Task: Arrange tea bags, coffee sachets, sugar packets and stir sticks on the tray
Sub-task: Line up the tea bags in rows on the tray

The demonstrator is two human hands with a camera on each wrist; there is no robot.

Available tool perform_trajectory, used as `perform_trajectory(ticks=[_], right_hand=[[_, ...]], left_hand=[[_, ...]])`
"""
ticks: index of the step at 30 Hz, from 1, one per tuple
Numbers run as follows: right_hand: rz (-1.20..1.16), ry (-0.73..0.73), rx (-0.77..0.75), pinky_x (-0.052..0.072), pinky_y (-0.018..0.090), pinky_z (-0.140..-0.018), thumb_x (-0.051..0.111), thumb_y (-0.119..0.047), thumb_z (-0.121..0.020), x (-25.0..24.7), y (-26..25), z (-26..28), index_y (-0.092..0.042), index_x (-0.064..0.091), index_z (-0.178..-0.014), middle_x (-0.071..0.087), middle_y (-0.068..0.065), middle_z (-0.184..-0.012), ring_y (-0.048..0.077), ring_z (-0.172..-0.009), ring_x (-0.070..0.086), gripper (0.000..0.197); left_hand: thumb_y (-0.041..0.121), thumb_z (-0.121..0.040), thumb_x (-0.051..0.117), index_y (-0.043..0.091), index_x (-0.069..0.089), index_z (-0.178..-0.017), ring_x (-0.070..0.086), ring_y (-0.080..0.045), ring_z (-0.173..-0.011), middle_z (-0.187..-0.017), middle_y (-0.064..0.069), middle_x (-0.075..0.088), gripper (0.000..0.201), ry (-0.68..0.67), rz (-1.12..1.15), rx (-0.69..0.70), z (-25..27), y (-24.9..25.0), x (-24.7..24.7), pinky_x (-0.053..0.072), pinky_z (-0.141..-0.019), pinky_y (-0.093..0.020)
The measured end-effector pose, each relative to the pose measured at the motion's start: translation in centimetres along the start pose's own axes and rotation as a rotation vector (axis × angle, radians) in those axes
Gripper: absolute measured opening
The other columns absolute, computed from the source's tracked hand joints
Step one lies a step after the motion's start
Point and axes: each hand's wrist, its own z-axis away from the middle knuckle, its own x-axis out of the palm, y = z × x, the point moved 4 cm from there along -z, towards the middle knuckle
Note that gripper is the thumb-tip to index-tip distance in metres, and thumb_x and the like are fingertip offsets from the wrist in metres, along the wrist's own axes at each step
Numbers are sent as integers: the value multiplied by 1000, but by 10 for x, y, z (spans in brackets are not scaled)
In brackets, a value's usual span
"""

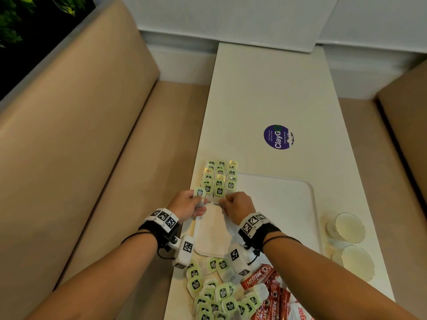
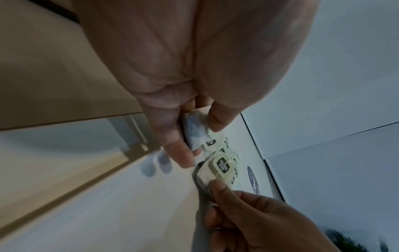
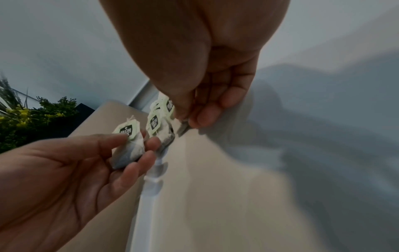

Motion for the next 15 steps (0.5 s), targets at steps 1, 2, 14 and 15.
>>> perform_trajectory(ticks=[1, 2, 14, 15], right_hand=[[13, -1, 7, 51, 27, -67, 62, -30, -97, 0, 0, 0, -21, 64, -59, 69, -3, -65, 16, -65, 66, 39], [20, 3, 16, 51, 28, -66, 62, -32, -97, 0, 0, -1, -20, 65, -59, 69, -3, -64, 16, -65, 66, 40], [-54, 96, 22, 41, 28, -56, 70, -43, -88, -1, 0, 0, -19, 54, -57, 55, -5, -56, 15, -55, 51, 41], [-71, 90, -22, 42, 29, -58, 70, -44, -89, 0, -2, 0, -19, 55, -60, 55, -4, -58, 15, -56, 50, 40]], left_hand=[[7, -104, 47, 0, 62, -106, 67, -24, -77, -109, -16, 72, 17, 3, -6, -1, 1, 0, 0, 59, -61, -23], [7, -105, 46, 0, 62, -106, 67, -25, -77, -109, -16, 72, 18, 6, -12, -1, 1, 0, 0, 59, -60, -23], [20, -108, 41, 6, 59, -105, 66, -23, -78, -104, -6, 73, 23, -75, -38, 19, 8, 0, 2, 57, -62, -28], [20, -108, 41, 8, 59, -102, 67, -23, -78, -104, -7, 73, 22, -87, -37, 15, 8, 1, 4, 58, -60, -28]])
